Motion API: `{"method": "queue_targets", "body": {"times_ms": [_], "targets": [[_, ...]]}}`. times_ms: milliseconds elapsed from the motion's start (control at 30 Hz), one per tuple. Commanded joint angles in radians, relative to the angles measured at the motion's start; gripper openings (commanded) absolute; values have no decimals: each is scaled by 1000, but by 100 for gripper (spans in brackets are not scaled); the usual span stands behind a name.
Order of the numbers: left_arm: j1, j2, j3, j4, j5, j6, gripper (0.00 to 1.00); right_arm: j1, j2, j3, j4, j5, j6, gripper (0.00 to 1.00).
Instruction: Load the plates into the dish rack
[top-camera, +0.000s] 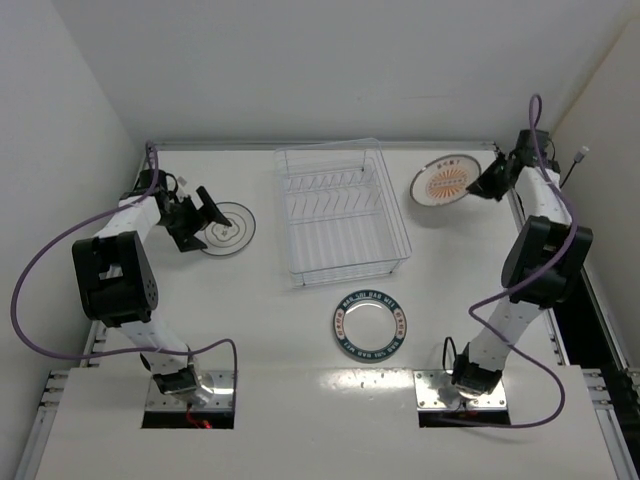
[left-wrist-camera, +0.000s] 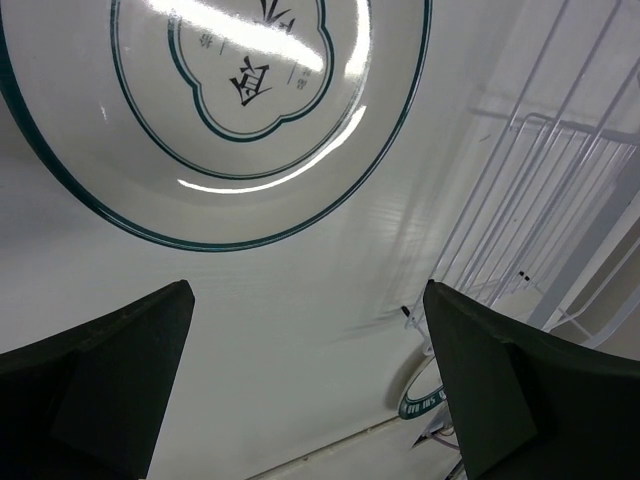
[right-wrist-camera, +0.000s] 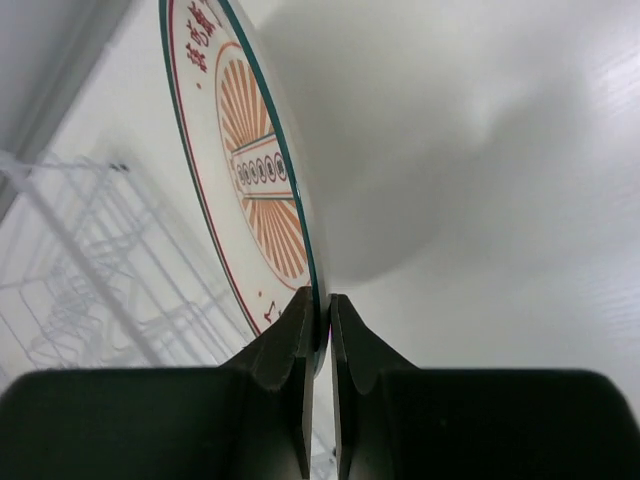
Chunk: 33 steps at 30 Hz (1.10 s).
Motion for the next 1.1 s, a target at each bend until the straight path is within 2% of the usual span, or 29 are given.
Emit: {"method": "queue_targets", "body": {"times_ms": [0, 67, 233, 367, 667, 1067], "targets": [[8, 10, 29, -18, -20, 16, 99, 96, -104, 207, -12, 157, -25, 0], [8, 11, 38, -27, -30, 16, 99, 161, -84, 325, -69, 258, -64, 0], [8, 11, 38, -37, -40, 26, 99, 310, 7, 563, -181, 382, -165, 0], [8, 11, 38, -37, -40, 26, 99, 444, 79, 666, -245, 525, -258, 0], [8, 11, 47, -46, -58, 35, 99, 584, 113, 668, -290, 764, -366, 0], [8, 11, 47, -55, -58, 35, 99, 686, 131, 613, -281, 884, -424, 0]]}}
